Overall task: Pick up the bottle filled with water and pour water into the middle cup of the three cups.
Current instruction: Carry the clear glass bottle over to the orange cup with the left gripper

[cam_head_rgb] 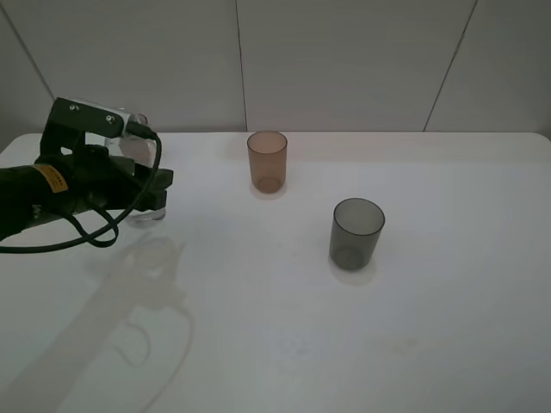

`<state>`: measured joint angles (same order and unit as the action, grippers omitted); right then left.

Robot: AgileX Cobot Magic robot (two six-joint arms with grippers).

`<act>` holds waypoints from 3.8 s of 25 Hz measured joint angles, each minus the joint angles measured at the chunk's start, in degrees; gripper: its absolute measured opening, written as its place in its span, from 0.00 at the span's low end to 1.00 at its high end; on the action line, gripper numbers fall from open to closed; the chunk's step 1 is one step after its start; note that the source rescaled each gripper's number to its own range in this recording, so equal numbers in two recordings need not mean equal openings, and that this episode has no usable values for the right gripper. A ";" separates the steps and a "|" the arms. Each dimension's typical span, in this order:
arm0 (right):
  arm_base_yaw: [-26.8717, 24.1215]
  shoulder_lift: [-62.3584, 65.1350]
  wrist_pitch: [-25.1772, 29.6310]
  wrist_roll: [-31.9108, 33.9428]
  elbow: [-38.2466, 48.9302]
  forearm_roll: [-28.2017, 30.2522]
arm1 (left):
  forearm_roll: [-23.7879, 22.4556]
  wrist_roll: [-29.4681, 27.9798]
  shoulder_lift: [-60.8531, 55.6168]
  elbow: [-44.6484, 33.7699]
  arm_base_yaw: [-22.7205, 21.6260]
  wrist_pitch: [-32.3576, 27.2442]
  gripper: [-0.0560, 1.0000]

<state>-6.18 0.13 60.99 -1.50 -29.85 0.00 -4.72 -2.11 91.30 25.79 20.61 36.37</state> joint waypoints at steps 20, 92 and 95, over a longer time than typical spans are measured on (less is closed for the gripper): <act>0.00 0.00 0.00 0.00 0.00 0.00 | -1.75 9.11 0.99 25.56 2.50 -33.10 0.08; 0.00 0.00 0.00 0.00 0.00 0.00 | -50.43 20.97 28.39 57.83 11.13 -66.72 0.08; 0.00 0.00 0.00 0.00 0.00 0.00 | -52.57 20.99 28.63 58.11 11.13 -66.83 0.08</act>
<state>-6.18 0.13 60.99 -1.50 -29.85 0.00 -57.28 18.88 119.93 83.90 31.74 -30.46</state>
